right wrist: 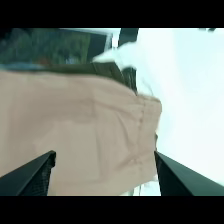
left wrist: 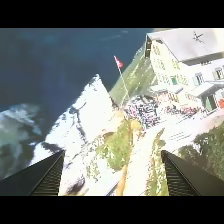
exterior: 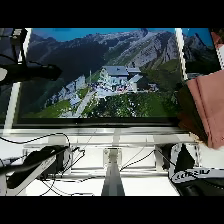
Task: Fold the clothes and pants, and hang the long-sleeved shirts on hangers.
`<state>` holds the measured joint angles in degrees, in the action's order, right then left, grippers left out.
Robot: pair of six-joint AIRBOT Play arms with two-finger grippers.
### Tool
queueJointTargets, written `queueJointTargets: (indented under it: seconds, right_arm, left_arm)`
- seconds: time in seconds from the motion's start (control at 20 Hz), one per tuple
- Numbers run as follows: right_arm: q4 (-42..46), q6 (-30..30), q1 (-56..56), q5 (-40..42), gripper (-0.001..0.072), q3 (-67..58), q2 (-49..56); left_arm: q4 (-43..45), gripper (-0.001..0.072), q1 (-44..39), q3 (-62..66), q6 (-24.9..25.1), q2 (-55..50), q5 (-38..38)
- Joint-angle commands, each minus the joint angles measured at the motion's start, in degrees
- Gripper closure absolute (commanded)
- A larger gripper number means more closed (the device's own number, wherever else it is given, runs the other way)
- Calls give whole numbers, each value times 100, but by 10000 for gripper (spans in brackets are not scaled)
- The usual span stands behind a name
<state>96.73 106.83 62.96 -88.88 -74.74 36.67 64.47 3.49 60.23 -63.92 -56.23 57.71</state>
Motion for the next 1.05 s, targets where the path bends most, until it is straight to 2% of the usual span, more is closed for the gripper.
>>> queueJointTargets:
  seconds: [0.0, 0.05, 0.15, 0.25, 0.3, 0.5, 0.7, 0.8, 1.0]
  right_arm:
    - [-804, -105, 15, 304, 85, 17, 116]
    - [-1320, -452, -122, 304, 194, 17, 212]
    - [-2288, -1252, -761, 308, 362, 17, 428]
    - [-2868, -1856, -1777, 328, 565, 17, 638]
    - [-2990, -2006, -2385, 358, 626, 17, 741]
    - [-2726, -2059, -4828, 844, 687, 17, 1058]
    - [-1292, -2059, -6916, 1375, 687, 17, 1220]
    - [-619, -2057, -7587, 1467, 687, 17, 1335]
    - [-619, -2057, -8017, 1543, 687, 17, 1602]
  left_arm:
    - [0, 19, 7, 4, 0, 4, -2]
    - [2, 20, 7, 4, 0, 4, 0]
    - [0, 19, 7, 4, 0, -2, -2]
    - [2, 20, 7, 4, 0, -11, -2]
    - [2, 19, 7, 4, 0, -11, 0]
    - [2, 19, 7, 4, 0, -11, -2]
    - [2, 19, 7, 4, 0, -11, 0]
    - [2, 19, 7, 4, 0, -11, 0]
    - [2, 19, 7, 4, 0, -11, 0]
